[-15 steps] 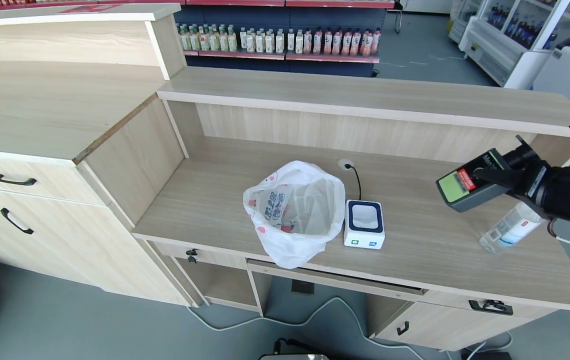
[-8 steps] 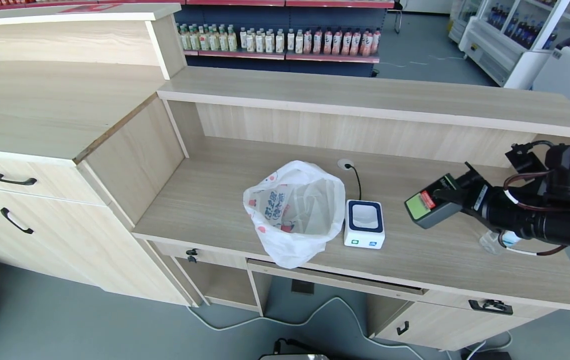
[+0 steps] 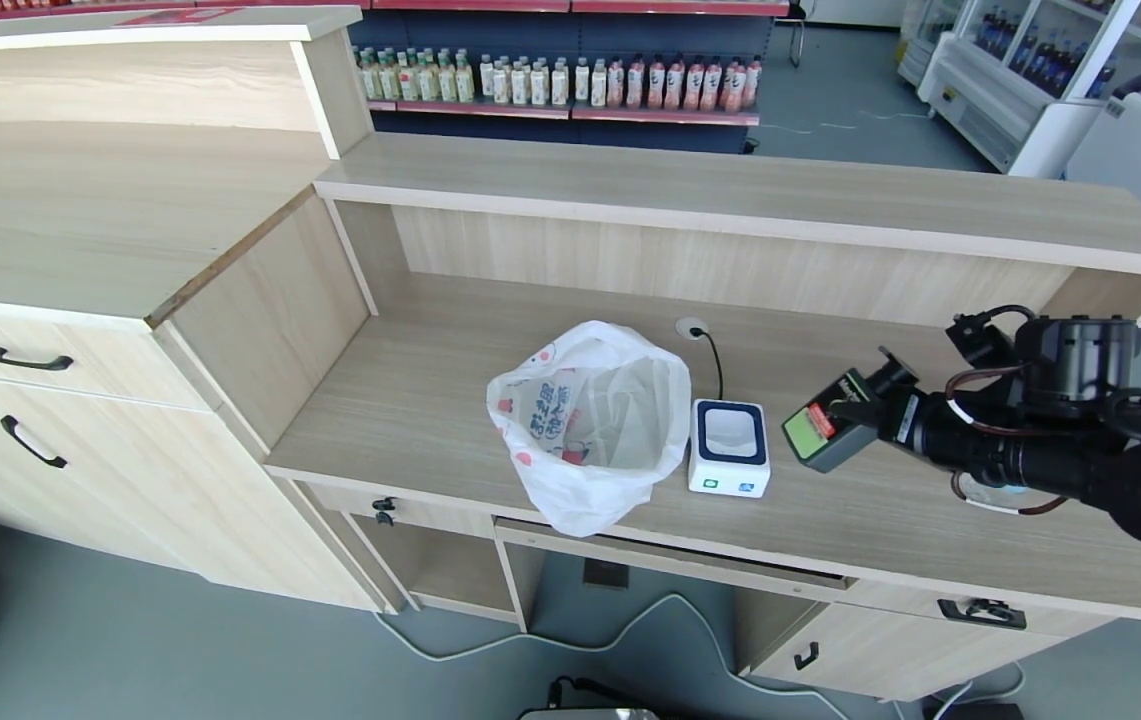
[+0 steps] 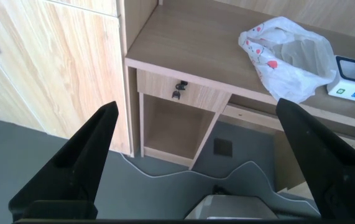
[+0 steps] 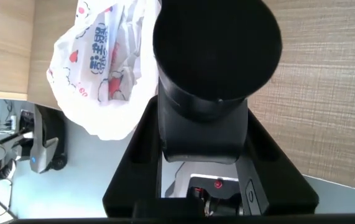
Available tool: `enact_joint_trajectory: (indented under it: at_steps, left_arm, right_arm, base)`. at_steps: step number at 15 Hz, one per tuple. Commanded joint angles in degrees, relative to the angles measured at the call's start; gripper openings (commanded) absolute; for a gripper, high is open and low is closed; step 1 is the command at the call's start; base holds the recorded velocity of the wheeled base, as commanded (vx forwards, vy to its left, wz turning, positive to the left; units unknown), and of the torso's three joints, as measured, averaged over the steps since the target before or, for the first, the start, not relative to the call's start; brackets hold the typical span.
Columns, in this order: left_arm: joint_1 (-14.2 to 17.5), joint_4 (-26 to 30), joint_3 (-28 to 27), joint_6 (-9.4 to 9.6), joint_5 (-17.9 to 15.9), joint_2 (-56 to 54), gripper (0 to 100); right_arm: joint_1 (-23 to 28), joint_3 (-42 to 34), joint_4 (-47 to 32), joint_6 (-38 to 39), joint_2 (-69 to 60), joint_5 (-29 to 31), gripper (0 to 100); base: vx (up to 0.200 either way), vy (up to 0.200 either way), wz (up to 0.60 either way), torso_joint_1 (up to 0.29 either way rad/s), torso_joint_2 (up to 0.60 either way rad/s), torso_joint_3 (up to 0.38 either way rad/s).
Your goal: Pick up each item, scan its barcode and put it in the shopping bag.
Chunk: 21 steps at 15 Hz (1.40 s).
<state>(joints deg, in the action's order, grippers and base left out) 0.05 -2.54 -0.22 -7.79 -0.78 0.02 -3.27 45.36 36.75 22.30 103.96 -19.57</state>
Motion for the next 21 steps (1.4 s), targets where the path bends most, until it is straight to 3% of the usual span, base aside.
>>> enact_joint_trajectory:
  at_steps: [1,21]
  left_arm:
    - [0.0,0.0,0.0,-0.03,0.0,0.0,100]
    - [0.0,0.0,0.0,-0.03,0.0,0.0,100]
  right_arm:
    - [-0.6,1.2,0.3,-0.2,2.5,0.0,0]
    - [-3.9,10.4,3.3,0.0,11.8,-0.3,0]
  base:
    - [0.000,0.000,0.00,0.000,0.00,0.000]
    - [0.000,0.000,0.00,0.000,0.00,0.000]
